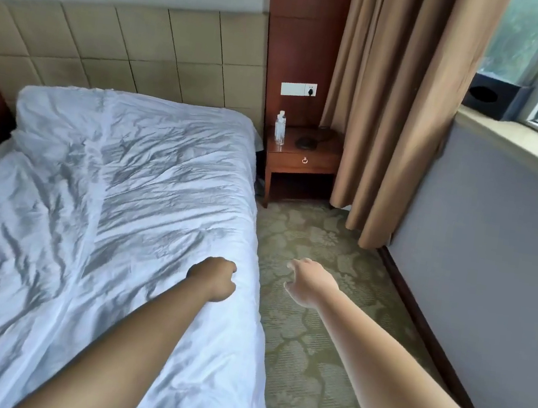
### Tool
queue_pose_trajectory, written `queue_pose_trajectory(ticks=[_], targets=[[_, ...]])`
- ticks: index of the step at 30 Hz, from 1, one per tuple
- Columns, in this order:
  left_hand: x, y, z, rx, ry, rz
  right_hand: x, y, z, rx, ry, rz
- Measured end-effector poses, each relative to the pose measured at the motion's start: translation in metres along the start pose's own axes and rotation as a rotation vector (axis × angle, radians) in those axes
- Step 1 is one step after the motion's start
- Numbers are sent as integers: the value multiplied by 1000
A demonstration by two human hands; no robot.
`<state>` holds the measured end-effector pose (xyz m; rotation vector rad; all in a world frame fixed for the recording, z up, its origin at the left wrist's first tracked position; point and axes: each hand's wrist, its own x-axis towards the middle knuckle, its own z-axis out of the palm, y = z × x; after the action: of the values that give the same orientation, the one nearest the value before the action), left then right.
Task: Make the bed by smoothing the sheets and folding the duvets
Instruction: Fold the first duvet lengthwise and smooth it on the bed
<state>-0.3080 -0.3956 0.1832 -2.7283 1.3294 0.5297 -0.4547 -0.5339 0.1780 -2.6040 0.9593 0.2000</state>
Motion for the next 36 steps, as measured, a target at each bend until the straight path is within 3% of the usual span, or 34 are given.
queue_pose_trajectory(ticks=[10, 19, 36], targets=[[116, -29, -8, -47, -63, -145, 129, -9, -14, -83, -116, -110], [219, -78, -69, -113, -4, -312, 272, -46, -57, -138, -145, -258], [415, -74, -183, -137, 45, -615, 556, -55, -160, -208, -155, -671]])
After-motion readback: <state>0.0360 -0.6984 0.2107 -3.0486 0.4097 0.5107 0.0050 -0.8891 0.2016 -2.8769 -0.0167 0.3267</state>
